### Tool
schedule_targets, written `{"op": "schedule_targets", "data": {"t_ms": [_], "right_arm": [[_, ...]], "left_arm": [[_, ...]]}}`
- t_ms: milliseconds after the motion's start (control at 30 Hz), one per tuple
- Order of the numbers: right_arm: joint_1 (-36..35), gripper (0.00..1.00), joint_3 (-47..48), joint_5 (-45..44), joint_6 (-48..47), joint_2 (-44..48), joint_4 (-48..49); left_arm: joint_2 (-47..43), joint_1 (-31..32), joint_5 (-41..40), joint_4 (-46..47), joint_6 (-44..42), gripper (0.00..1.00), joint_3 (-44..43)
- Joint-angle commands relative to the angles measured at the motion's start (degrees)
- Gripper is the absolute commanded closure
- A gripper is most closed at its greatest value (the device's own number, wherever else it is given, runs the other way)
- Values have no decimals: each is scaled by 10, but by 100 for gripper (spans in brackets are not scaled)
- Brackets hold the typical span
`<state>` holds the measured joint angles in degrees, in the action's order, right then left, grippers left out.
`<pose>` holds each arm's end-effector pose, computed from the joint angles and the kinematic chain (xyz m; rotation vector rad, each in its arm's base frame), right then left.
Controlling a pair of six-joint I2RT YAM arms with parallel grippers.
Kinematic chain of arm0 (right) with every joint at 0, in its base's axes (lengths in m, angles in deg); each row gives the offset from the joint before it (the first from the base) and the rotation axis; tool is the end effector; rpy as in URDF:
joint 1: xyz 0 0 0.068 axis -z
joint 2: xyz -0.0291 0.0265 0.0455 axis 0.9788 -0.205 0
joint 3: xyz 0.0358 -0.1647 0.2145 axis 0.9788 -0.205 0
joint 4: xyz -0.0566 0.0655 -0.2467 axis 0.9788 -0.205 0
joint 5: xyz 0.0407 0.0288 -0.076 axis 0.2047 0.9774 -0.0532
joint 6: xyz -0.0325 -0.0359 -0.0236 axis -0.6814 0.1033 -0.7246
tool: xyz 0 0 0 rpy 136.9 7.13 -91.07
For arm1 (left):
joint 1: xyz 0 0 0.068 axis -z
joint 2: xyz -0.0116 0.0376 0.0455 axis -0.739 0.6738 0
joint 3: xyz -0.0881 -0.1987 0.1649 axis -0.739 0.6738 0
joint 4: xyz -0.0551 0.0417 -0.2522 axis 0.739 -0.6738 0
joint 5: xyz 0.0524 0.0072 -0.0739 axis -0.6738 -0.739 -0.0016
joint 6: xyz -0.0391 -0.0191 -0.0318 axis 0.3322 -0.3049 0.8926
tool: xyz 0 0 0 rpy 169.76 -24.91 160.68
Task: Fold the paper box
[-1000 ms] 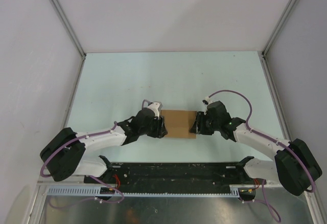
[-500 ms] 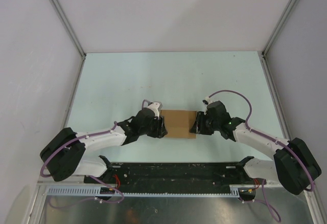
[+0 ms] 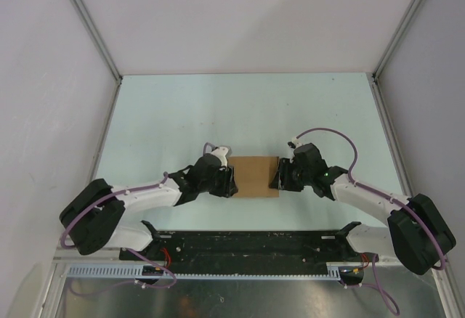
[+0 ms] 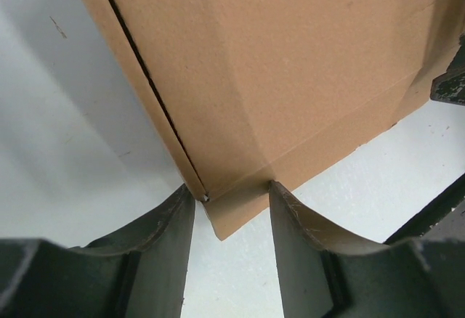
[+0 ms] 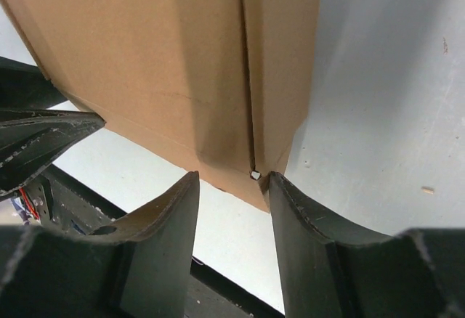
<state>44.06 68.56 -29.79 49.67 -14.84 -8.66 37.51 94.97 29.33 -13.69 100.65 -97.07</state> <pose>0.1847 0.1352 0.1760 -0.1005 2.5502 0.8068 0.1682 -0.1847 0.1605 0.3633 2.4300 -0.7028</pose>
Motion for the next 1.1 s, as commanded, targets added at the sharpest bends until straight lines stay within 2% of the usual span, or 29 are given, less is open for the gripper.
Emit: {"op": "schedule_targets", "data": {"t_ms": [0, 200, 600, 1067], "right_arm": [[-5, 50, 8, -1, -10, 4, 34], [-2, 44, 7, -9, -19, 15, 29], [9, 40, 7, -6, -25, 31, 29], [19, 39, 8, -3, -35, 34, 20]], "left_arm": [[15, 3, 24, 37, -13, 51, -17], [12, 3, 24, 36, -16, 51, -20], [-53, 0, 15, 11, -24, 45, -18], [-71, -10, 1, -12, -39, 39, -14]]}}
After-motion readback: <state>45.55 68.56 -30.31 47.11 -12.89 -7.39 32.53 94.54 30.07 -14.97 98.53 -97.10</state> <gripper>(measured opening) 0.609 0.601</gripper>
